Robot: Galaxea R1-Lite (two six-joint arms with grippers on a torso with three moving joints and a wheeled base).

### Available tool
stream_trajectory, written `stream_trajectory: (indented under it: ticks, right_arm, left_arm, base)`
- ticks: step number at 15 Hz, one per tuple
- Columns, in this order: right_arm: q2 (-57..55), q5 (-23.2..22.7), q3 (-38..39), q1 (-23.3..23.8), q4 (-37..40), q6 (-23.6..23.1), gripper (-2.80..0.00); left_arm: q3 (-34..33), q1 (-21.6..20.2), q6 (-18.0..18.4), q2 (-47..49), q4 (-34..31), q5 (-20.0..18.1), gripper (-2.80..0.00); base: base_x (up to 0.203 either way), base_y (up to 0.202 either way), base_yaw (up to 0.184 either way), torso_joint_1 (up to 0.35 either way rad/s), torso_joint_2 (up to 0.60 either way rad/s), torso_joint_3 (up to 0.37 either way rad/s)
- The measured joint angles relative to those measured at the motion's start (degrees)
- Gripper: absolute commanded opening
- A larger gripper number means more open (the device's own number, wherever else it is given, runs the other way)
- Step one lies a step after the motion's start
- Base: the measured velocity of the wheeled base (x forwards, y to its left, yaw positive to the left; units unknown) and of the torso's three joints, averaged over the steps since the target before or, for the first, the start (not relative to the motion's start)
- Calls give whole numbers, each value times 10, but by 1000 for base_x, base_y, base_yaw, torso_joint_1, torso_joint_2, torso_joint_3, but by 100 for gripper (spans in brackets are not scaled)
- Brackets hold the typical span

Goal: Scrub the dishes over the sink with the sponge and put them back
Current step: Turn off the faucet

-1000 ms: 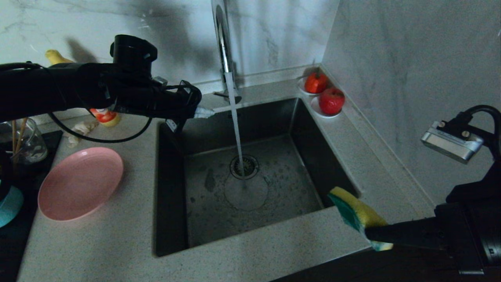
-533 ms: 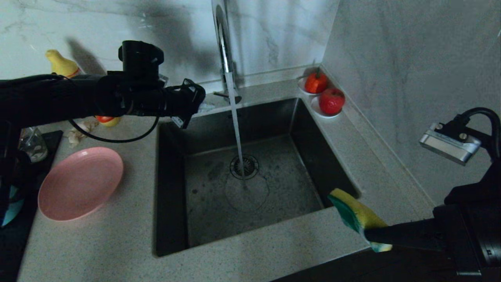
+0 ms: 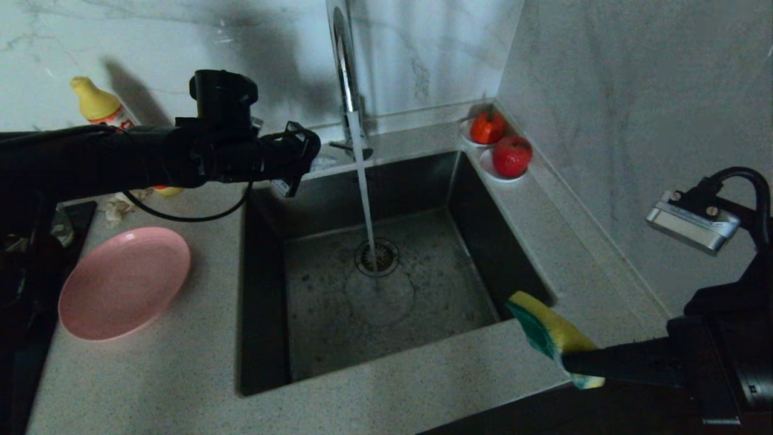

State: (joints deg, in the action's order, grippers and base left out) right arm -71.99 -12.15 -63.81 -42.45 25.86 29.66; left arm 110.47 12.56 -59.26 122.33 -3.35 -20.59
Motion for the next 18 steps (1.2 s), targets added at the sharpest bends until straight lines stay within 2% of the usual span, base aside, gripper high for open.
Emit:
stream_trajectory:
  ticks: [11,18]
  right_arm:
    - [-3,0,10,0,0,1,-280]
    - [6,1,17,0,0,0,-280]
  left_arm:
    - [-1,3,1,-1,24,-23,-280]
    - [1,5,-1,9,77,-18,-280]
  base:
    - [0,0,0,0,0,0]
    - [0,0,0,0,0,0]
